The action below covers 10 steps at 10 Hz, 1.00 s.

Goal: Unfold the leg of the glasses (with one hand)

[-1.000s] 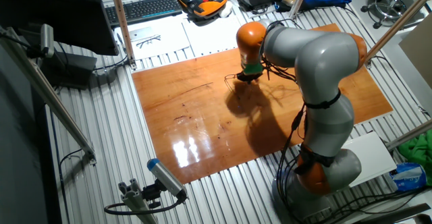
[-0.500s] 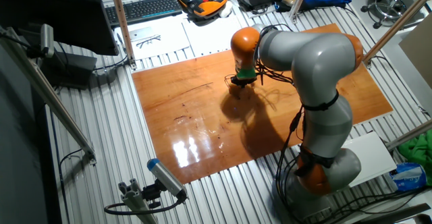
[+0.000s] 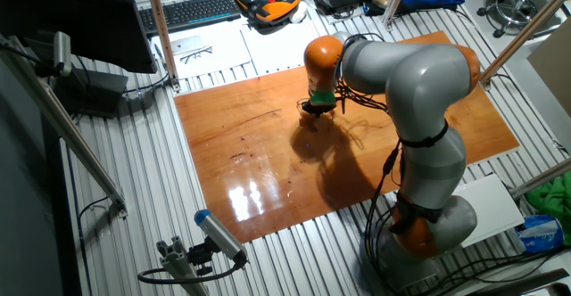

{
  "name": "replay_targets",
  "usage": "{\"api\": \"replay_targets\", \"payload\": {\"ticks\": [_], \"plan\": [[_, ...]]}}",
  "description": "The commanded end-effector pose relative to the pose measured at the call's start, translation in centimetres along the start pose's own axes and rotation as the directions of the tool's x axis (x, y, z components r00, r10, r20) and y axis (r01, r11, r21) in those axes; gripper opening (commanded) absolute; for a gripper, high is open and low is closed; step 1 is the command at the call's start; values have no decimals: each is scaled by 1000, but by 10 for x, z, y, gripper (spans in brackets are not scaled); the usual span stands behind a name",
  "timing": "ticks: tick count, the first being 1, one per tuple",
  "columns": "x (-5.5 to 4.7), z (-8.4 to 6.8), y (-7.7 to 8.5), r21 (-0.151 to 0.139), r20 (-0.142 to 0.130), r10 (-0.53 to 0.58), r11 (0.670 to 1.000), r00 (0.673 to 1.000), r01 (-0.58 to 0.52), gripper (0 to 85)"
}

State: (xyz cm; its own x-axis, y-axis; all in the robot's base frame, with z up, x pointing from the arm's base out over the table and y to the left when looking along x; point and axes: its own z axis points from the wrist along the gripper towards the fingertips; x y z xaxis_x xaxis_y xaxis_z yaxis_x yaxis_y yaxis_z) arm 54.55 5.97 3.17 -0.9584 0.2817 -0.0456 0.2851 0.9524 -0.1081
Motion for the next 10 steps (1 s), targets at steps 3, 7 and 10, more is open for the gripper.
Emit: {"api": "replay_targets", "payload": {"ticks": [3,7,10], "plan": [[14,-4,21,6,0,26,1000,1000,-26,0],[33,-5,53,11,13,77,997,997,-77,0],[32,-6,48,24,14,60,998,998,-60,0]]}}
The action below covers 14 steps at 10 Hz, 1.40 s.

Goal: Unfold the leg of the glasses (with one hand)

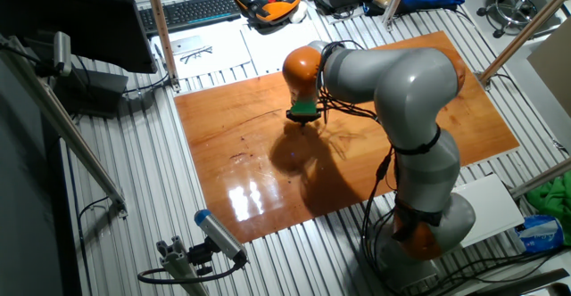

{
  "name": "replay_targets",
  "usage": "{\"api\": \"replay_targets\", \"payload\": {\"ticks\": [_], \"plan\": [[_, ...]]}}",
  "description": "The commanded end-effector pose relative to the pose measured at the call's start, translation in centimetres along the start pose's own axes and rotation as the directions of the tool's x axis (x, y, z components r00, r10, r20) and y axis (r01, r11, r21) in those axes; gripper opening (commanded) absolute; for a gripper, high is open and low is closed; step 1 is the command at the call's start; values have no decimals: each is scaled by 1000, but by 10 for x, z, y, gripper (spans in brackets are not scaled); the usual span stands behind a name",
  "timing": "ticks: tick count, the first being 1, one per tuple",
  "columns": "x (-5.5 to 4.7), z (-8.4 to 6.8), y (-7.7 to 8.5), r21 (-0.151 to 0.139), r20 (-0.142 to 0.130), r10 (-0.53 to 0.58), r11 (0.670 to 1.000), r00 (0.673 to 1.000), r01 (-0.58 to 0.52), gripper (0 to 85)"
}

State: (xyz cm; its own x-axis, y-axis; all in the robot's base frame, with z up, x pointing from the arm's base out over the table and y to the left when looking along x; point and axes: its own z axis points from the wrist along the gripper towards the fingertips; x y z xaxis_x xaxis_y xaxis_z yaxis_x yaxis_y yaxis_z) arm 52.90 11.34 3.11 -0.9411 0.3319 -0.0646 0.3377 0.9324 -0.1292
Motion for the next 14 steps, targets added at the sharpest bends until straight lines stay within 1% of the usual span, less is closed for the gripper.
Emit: {"api": "replay_targets", "payload": {"ticks": [1,3,4,5,7,8,10,11,12,13,14], "plan": [[-3,-1,-5,-1,0,-10,1000,1000,10,0],[-12,-12,-21,-6,-10,-41,999,999,41,0],[-17,-22,-27,0,-11,-53,999,999,53,0],[-19,-27,-30,-2,-15,-65,998,998,65,0],[-25,-38,-35,-36,-14,-74,997,997,74,0],[-28,-48,-37,-44,-14,-73,996,997,72,0],[-35,-68,-38,-40,-22,-78,996,997,77,0],[-37,-76,-39,-43,-16,-85,995,996,84,0],[-37,-81,-41,-52,-5,-103,993,995,102,0],[-36,-83,-44,-66,15,-115,991,993,116,0],[-36,-86,-47,-72,29,-134,988,991,136,0]]}}
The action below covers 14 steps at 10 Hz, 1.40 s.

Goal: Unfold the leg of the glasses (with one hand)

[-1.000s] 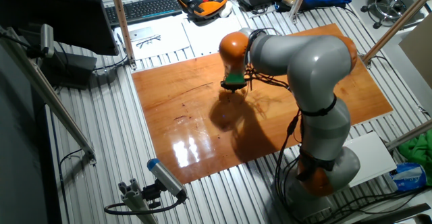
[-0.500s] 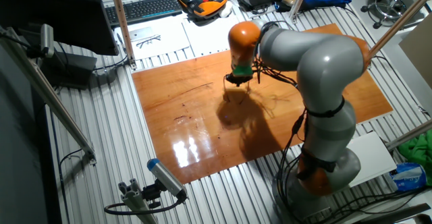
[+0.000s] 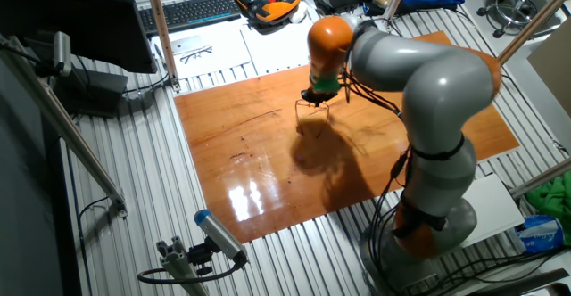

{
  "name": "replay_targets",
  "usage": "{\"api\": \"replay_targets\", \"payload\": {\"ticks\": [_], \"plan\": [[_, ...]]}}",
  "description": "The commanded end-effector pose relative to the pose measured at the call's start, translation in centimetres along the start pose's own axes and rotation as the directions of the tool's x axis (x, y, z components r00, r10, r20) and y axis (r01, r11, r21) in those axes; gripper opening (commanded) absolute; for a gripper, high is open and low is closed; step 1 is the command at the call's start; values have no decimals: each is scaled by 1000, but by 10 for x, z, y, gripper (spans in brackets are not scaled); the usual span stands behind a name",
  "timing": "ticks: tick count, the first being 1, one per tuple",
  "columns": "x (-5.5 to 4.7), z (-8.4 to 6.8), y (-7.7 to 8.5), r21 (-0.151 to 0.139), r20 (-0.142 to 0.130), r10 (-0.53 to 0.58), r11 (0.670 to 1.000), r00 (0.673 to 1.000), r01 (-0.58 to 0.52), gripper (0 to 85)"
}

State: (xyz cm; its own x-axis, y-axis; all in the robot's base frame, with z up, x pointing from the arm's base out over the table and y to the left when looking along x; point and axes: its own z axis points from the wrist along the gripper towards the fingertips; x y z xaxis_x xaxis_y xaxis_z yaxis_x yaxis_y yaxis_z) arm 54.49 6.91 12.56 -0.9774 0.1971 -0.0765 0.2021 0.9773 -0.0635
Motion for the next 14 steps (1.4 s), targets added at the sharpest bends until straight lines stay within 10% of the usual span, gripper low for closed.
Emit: {"api": "replay_targets", "payload": {"ticks": [1,14], "plan": [[0,-4,-5,-6,3,-18,1000,1000,18,0],[-7,-30,-43,12,25,-131,991,991,131,0]]}}
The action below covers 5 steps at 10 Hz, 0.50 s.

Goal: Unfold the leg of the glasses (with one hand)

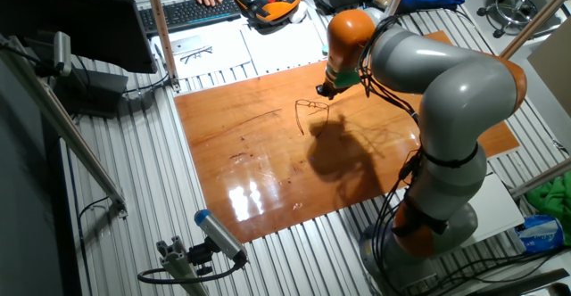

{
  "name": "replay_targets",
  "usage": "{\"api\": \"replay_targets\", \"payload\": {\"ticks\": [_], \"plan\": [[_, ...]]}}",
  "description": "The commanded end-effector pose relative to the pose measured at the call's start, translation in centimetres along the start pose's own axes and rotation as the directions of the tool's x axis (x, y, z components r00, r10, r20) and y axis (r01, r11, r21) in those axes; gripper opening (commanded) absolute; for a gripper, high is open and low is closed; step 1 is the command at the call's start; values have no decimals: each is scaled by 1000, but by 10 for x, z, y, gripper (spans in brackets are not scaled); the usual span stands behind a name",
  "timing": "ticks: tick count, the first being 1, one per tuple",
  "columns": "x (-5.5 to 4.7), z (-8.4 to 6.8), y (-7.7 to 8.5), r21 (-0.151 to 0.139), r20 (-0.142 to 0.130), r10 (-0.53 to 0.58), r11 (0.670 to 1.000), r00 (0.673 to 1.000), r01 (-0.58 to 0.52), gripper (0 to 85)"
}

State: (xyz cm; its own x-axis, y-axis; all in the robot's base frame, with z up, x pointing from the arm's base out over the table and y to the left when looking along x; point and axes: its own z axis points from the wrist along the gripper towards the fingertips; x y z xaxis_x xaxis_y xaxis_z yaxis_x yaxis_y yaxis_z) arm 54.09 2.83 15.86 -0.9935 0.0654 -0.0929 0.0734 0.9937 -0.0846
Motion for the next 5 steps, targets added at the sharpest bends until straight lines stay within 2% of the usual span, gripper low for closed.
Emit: {"api": "replay_targets", "payload": {"ticks": [1,5], "plan": [[0,1,-1,0,1,-1,1000,1000,1,0],[4,-1,-5,-3,3,-2,1000,1000,2,0]]}}
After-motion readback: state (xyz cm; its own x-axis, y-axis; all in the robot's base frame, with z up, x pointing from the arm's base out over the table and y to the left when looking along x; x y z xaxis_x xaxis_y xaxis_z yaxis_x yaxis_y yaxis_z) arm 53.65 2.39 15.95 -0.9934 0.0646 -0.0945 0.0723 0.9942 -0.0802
